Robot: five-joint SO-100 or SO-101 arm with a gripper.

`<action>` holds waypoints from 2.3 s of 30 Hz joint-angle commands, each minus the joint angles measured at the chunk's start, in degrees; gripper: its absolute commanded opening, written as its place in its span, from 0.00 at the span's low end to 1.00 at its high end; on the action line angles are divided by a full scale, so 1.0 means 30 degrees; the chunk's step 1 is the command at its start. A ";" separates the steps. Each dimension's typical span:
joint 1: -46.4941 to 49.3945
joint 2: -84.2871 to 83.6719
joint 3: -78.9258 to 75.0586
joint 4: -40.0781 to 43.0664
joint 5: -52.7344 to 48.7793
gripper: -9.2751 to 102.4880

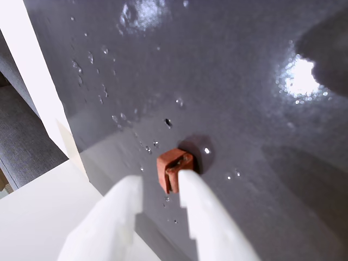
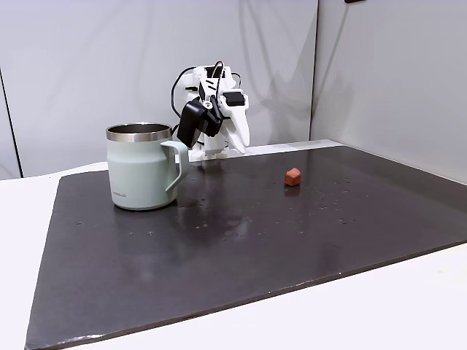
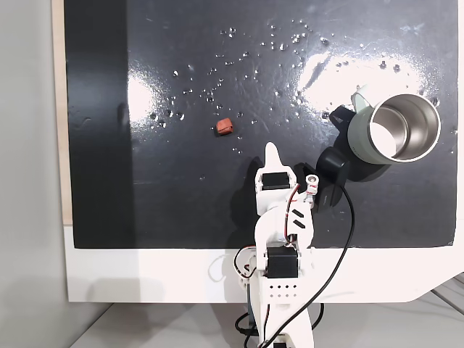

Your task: Grasp a cube and put it in the cup.

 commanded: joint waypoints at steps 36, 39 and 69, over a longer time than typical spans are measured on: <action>-0.3164 -1.3125 -1.8076 0.5273 -0.0732 0.08; -0.3604 -1.6172 -2.0654 0.6621 -0.0439 0.08; -0.6416 -3.1084 -3.1904 1.4795 0.5068 0.08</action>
